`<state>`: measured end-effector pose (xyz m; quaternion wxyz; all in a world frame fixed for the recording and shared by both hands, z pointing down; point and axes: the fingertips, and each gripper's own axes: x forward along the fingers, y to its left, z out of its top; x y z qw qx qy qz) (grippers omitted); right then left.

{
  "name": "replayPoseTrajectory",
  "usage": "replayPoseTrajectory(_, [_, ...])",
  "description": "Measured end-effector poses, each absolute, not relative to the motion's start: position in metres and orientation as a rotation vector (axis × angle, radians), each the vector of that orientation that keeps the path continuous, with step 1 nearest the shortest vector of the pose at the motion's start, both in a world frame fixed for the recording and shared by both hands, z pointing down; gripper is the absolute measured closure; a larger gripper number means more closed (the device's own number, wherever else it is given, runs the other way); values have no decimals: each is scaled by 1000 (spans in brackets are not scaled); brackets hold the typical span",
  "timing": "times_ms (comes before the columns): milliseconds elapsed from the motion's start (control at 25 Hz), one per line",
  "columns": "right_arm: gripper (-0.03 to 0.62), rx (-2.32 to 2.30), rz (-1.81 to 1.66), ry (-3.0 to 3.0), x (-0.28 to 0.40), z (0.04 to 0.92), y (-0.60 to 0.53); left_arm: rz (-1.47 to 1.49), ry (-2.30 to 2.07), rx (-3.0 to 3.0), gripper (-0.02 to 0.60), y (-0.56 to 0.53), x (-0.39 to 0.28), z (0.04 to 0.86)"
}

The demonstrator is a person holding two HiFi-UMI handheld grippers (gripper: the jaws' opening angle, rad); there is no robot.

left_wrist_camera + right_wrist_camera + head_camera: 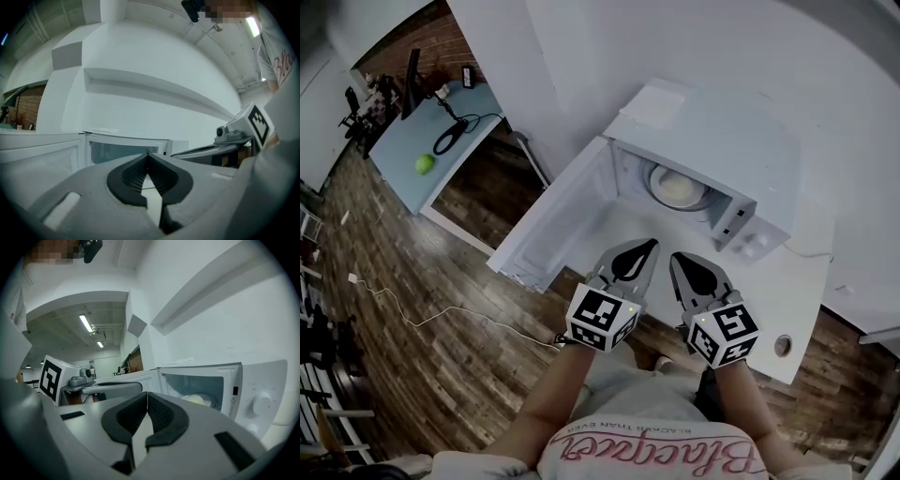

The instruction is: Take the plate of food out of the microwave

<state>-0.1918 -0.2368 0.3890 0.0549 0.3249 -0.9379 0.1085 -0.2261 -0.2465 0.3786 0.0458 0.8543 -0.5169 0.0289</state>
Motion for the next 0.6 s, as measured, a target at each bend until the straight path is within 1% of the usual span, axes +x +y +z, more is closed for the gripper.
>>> replayPoseTrajectory(600, [582, 1311, 440, -2760, -219, 394, -283, 105, -1310, 2741, 575, -290, -255, 382])
